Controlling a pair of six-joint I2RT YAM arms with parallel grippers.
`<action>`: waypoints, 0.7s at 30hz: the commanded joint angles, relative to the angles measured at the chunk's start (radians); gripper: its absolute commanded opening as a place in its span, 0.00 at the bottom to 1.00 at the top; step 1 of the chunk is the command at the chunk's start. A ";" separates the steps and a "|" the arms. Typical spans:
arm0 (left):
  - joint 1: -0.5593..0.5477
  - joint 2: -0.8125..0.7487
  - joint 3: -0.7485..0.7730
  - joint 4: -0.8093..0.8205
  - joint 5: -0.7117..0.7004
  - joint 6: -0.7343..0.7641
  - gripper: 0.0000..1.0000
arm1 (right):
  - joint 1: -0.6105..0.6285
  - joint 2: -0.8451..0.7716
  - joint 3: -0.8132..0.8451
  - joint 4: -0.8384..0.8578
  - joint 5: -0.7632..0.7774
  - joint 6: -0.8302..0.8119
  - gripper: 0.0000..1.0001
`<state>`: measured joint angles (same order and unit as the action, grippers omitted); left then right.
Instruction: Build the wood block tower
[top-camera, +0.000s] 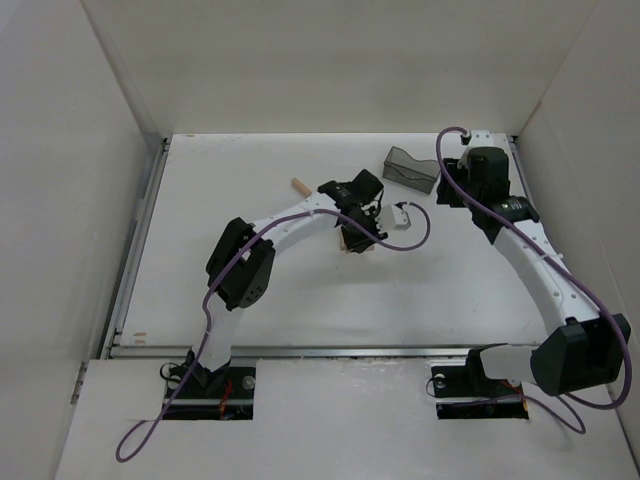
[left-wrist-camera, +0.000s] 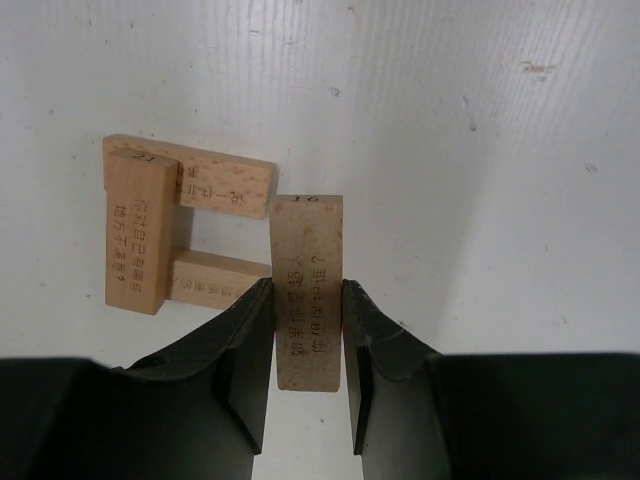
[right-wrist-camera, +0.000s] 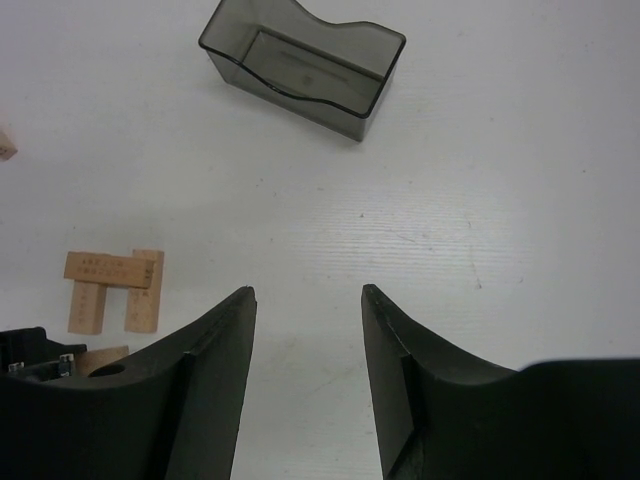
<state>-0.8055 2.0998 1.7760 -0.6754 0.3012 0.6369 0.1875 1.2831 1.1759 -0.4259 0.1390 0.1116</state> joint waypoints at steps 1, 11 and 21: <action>0.012 -0.070 -0.049 0.069 0.007 0.030 0.00 | -0.008 -0.047 -0.002 0.049 0.005 -0.001 0.52; 0.052 -0.049 -0.034 0.100 0.016 0.087 0.00 | -0.008 -0.047 -0.012 0.049 0.005 -0.012 0.52; 0.062 -0.011 -0.029 0.102 0.058 0.110 0.00 | -0.008 -0.028 -0.012 0.049 0.004 -0.032 0.52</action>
<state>-0.7483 2.0968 1.7241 -0.5831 0.3225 0.7132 0.1844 1.2488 1.1629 -0.4252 0.1398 0.0956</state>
